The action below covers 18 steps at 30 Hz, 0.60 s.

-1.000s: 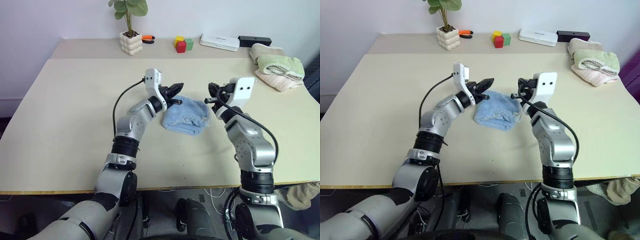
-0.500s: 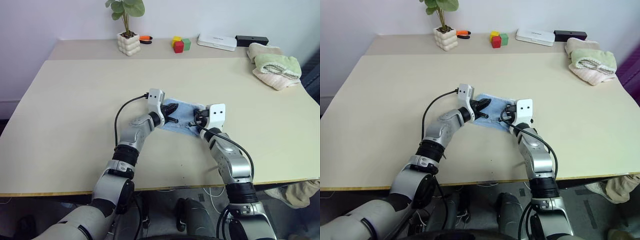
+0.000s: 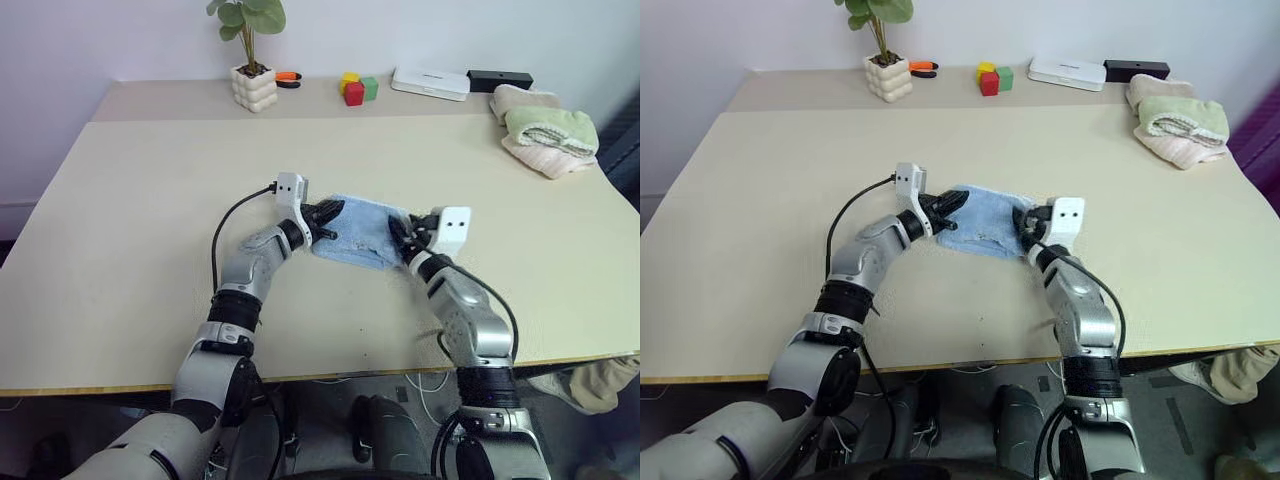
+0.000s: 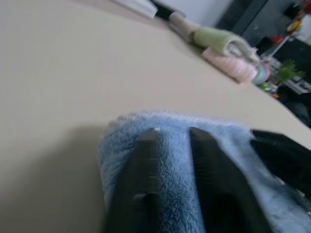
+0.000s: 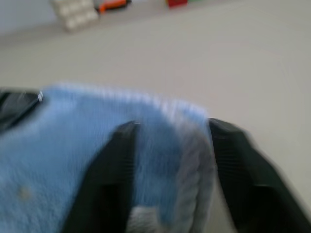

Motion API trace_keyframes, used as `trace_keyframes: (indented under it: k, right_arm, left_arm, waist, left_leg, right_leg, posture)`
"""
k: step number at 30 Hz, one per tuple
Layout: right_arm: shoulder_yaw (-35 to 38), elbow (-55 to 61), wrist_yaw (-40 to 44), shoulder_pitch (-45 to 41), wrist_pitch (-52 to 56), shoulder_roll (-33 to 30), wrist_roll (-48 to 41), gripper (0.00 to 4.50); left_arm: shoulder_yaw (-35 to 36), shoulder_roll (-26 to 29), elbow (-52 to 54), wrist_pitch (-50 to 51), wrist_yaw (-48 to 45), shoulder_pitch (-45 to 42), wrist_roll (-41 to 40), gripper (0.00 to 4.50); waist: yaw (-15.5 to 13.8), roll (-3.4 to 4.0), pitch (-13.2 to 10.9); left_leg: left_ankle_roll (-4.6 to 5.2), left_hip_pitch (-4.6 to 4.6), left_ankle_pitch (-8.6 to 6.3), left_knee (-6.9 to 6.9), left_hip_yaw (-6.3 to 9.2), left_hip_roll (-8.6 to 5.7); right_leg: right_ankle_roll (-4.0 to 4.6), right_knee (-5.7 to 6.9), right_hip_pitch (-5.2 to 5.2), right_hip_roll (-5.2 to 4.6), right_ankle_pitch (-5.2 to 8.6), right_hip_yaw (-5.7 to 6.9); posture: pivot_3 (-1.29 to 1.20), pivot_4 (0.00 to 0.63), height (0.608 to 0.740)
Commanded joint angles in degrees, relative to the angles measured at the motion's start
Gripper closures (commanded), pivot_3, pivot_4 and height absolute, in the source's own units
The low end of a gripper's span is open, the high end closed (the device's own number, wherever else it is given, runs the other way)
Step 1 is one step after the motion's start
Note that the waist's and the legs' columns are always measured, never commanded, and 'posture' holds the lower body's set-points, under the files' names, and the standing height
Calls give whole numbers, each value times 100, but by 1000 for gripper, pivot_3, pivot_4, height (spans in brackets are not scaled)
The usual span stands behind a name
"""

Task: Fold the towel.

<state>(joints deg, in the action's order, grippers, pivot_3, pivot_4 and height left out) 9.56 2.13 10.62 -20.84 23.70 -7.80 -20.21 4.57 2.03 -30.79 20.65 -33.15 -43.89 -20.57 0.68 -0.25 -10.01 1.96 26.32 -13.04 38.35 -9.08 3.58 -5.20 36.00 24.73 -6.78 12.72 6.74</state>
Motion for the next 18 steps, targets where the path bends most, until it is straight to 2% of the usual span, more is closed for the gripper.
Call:
trace_keyframes:
  k: [1,4,8,12,18]
  right_arm:
    - [362,550,-40,-222,483,-214,-438,37]
    - [518,774,-140,-270,1212,-318,-814,0]
    - [485,677,-269,-347,1821,-415,-863,0]
    - [465,584,-286,-534,2398,-382,-1079,0]
    - [376,271,-242,-644,2791,-487,-1018,0]
  left_arm:
    - [52,157,408,12,-130,-28,-92,1604]
    - [76,382,557,14,-354,28,-132,65]
    - [17,713,831,11,-760,161,-171,65]
    - [-142,1325,1476,15,-1944,494,-434,65]
    - [-13,2052,1944,-166,-2772,848,-649,65]
  waist:
    - [2,0,0]
    - [12,0,0]
    - [15,1,0]
    - [23,2,0]
    - [10,3,1]
  left_leg:
    - [0,0,0,0,0,0]
    - [1,0,-1,-2,0,0]
    - [0,0,0,-3,-2,1]
    - [-1,1,0,-3,-5,2]
    - [-1,2,0,-4,-5,7]
  right_leg:
    - [0,0,0,0,0,0]
    - [1,1,2,0,0,0]
    - [1,4,5,1,0,0]
    - [1,5,9,1,0,-2]
    - [2,5,10,-2,0,-4]
  posture:
    - [0,150,740]
    - [0,150,740]
    - [0,150,740]
    - [0,150,740]
    - [0,150,740]
